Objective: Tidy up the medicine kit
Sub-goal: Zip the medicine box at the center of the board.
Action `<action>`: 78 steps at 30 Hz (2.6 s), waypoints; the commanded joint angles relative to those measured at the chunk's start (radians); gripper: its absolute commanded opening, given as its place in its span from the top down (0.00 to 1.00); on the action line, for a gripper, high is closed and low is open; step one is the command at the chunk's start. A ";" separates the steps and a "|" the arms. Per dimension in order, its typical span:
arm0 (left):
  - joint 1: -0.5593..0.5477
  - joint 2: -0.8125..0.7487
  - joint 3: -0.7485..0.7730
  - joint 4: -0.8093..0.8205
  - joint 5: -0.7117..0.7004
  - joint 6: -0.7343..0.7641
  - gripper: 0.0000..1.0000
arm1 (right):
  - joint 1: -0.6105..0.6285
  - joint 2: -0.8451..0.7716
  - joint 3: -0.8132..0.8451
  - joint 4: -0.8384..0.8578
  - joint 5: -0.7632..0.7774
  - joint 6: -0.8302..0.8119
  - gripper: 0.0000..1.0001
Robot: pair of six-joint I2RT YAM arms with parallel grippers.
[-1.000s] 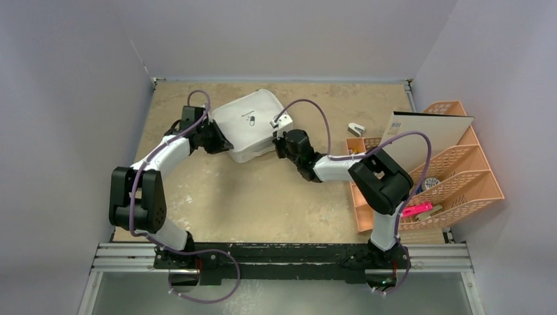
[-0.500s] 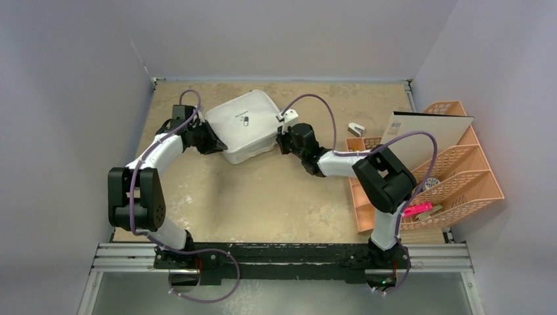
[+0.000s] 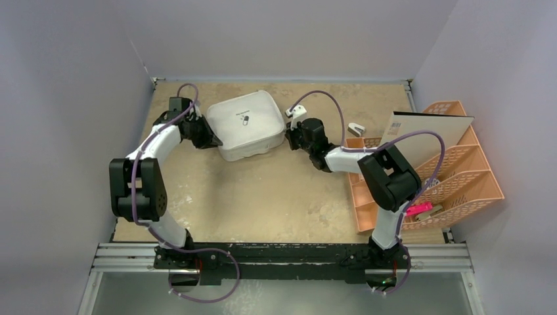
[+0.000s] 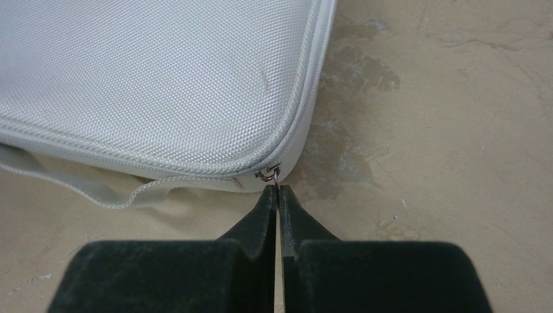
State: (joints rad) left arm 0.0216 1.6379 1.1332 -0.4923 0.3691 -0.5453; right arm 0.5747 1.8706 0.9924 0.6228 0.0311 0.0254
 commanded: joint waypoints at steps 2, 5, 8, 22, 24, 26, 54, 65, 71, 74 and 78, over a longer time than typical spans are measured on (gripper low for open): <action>0.047 0.084 0.211 -0.028 -0.106 0.075 1.00 | -0.021 -0.057 -0.022 0.022 0.029 -0.033 1.00; 0.047 0.107 0.314 -0.084 -0.111 0.077 0.94 | -0.001 -0.053 -0.024 0.041 -0.017 0.012 1.00; 0.047 0.067 0.340 -0.108 -0.116 0.059 0.78 | 0.036 -0.042 -0.010 0.042 -0.020 0.019 1.00; -0.222 -0.124 -0.016 0.151 0.008 -0.254 0.58 | 0.146 -0.001 0.003 0.127 -0.017 0.129 1.00; -0.249 -0.141 -0.050 0.165 -0.018 -0.288 0.58 | 0.168 -0.008 -0.011 0.142 -0.007 0.147 1.00; -0.257 -0.169 -0.086 0.168 -0.055 -0.323 0.57 | 0.189 -0.013 -0.022 0.162 -0.001 0.168 1.00; -0.256 -0.129 -0.251 0.213 -0.267 -0.496 0.72 | 0.350 0.027 -0.035 0.193 0.136 0.176 1.00; -0.256 -0.131 -0.215 0.126 -0.328 -0.364 1.00 | 0.328 0.003 -0.046 0.152 0.186 0.080 1.00; -0.256 -0.166 -0.218 0.102 -0.347 -0.304 1.00 | 0.292 -0.013 -0.075 0.155 0.226 0.043 1.00; -0.256 -0.174 -0.209 0.087 -0.353 -0.286 1.00 | 0.279 -0.034 -0.085 0.147 0.239 0.024 1.00; -0.256 -0.176 -0.200 0.083 -0.350 -0.280 1.00 | 0.274 -0.049 -0.094 0.141 0.253 0.019 1.00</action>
State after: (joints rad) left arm -0.2447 1.4853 0.9138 -0.2882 0.1249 -0.9577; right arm 0.9077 1.8793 0.9237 0.7639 0.1390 0.0929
